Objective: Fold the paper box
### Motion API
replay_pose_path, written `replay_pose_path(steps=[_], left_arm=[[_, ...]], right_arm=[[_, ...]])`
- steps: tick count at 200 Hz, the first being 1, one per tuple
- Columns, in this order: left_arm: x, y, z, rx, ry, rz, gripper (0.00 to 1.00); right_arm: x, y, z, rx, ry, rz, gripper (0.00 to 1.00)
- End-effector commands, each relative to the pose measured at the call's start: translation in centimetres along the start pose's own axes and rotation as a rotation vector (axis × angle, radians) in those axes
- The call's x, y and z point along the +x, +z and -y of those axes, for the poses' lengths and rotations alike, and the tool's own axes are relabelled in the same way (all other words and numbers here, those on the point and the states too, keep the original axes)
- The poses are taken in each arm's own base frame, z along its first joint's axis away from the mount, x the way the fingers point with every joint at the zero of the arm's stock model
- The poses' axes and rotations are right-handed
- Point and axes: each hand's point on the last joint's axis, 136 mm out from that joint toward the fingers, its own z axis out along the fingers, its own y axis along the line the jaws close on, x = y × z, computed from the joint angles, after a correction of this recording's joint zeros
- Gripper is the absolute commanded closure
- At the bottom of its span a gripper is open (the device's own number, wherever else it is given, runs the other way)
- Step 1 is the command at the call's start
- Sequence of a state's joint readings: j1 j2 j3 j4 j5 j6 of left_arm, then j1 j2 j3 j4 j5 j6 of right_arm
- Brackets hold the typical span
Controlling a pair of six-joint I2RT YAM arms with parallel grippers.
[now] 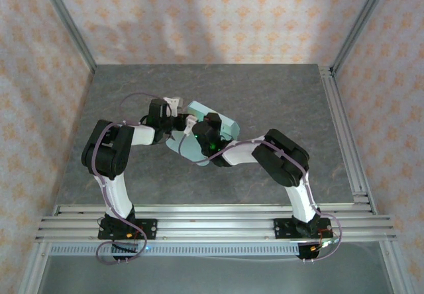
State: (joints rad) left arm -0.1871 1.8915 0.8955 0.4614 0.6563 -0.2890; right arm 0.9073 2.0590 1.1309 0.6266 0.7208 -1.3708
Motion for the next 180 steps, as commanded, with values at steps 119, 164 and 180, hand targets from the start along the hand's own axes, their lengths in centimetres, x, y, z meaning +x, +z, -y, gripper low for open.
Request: replay_pose_path(steps=[119,164,180], left_arm=[[-0.7,1.5,1.1,0.048,0.076,-0.02,0.76],[-0.8,0.5,0.0,0.011,0.033,0.007,0.6],[-2.1,-0.4,0.0,0.002,0.021,0.051,0.58]], right_arm=[[1.0,-0.9,-4.5,-0.235,-0.049,0.012,1.0],[1.5,-0.9,-3.9,-0.251,-0.019,0.003,1.0],[1.6,-0.9,-3.7,-0.26,-0.009,0.0,1.0]])
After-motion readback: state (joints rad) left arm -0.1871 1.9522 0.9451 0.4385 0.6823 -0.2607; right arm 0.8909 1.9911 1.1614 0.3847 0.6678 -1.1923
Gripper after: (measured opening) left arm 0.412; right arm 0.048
